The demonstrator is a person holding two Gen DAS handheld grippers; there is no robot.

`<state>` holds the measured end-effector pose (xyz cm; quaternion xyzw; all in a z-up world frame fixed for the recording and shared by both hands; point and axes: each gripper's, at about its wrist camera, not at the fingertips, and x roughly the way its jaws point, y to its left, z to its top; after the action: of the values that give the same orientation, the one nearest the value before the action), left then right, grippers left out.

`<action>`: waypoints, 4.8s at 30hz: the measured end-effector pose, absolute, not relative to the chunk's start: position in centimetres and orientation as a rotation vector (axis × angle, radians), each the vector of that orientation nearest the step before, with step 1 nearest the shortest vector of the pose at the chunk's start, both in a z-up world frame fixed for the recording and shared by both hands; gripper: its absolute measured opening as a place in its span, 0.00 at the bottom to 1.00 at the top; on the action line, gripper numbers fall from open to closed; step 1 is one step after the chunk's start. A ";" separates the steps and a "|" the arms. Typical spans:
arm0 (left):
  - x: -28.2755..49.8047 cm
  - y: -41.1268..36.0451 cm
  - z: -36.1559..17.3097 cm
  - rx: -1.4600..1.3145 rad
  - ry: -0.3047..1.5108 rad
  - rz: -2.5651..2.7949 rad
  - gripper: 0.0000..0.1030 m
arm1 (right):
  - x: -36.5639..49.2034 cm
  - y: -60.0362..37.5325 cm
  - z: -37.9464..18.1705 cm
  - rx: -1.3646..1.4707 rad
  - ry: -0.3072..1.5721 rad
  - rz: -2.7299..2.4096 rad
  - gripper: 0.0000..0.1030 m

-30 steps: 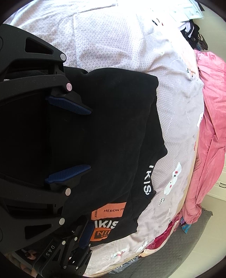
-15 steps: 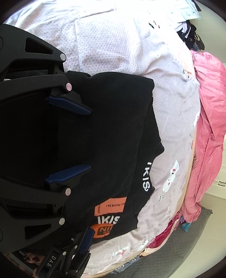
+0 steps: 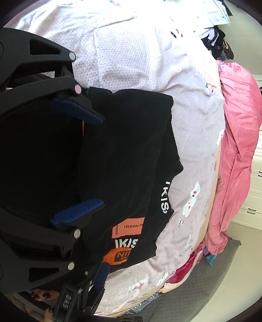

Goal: Fold small clothes
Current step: 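Move both grippers back along the black sweatshirt to its hem, then close both grippers on the black sweatshirt hem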

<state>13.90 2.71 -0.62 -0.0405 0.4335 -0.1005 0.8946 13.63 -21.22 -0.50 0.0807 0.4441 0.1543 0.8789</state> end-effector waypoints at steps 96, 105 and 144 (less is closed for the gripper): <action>-2.2 11.7 -2.3 -0.137 1.131 -0.091 0.74 | -3.1 -31.5 -1.6 0.121 1.028 0.323 0.95; -2.3 12.2 -3.1 -0.157 1.164 -0.095 0.62 | -5.5 -31.8 -3.5 0.145 1.120 0.375 0.95; -2.5 12.8 -2.9 -0.266 1.200 -0.163 0.14 | -6.7 -33.6 2.1 0.228 0.953 0.577 0.08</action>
<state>-2.53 12.80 -2.88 -0.1246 0.5624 -0.0763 0.8139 -6.73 -33.61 2.07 0.1078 0.4511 0.2731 0.8428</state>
